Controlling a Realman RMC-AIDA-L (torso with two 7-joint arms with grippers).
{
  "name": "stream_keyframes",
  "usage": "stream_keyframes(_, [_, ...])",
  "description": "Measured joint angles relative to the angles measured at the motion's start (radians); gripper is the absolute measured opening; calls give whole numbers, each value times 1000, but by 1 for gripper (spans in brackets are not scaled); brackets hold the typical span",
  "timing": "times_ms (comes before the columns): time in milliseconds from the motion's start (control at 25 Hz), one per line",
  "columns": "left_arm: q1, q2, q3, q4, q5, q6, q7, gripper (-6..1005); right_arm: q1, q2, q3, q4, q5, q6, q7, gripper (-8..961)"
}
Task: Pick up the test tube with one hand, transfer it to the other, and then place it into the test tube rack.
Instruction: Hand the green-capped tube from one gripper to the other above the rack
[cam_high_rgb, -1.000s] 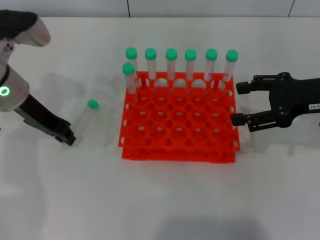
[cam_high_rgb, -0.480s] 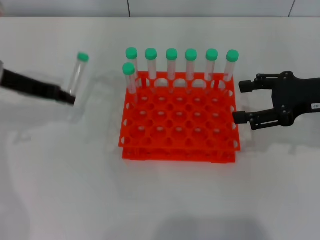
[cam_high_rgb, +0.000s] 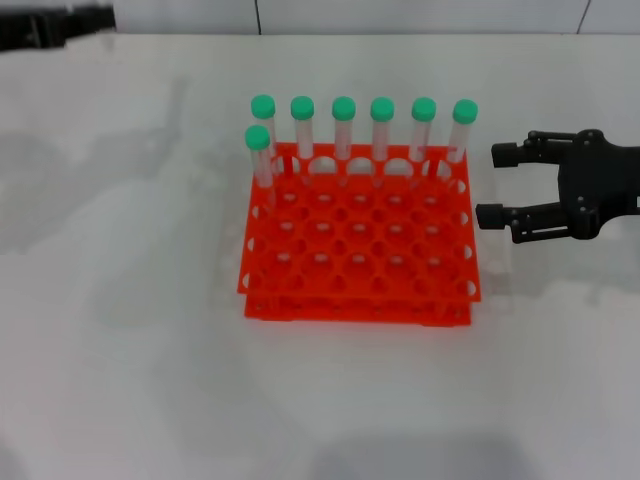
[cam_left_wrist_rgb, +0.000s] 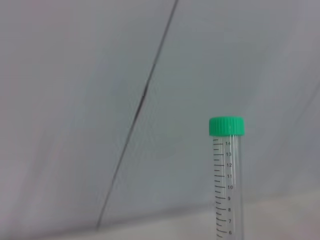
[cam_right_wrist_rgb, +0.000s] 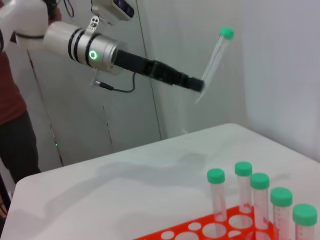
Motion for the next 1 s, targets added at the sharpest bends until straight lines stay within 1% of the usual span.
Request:
stream_keyframes(80, [-7,4,-6,-37,-62,-16,63,192,-2,0,0,4,8,1,-5,853])
stream_keyframes(120, [-26,9,-6,-96,-119,-27,130,192,-4,0,0,5,11,1,-9,853])
stream_keyframes(160, [-26,9,-6,-96,-119,-27,130,192,-5,0,1,6,13,2,-11,853])
stream_keyframes(200, [-38,11,-6,-123,-136,-34,158,192,-5,0,1,6,14,2,-13,853])
stream_keyframes(360, [-102,11,-5,-221,-160,-50,246,193,-5,0,1,7,23,2,-18,853])
stream_keyframes(520, [-175,1,14,-298,-151,-51,312,193,-5,0,1,8,32,2,-22,853])
stream_keyframes(600, [-208,-5,42,-333,-148,-53,352,193,-5,0,1,8,37,2,-25,853])
stream_keyframes(720, [-233,-17,101,-352,-148,-57,388,193,-6,-1,2,8,50,2,-34,854])
stream_keyframes(840, [-248,-23,187,-359,-147,-59,409,193,-9,-2,2,8,62,3,-40,854])
stream_keyframes(1000, [-251,-30,262,-358,-147,-43,440,193,-16,-2,12,8,67,-1,-54,854])
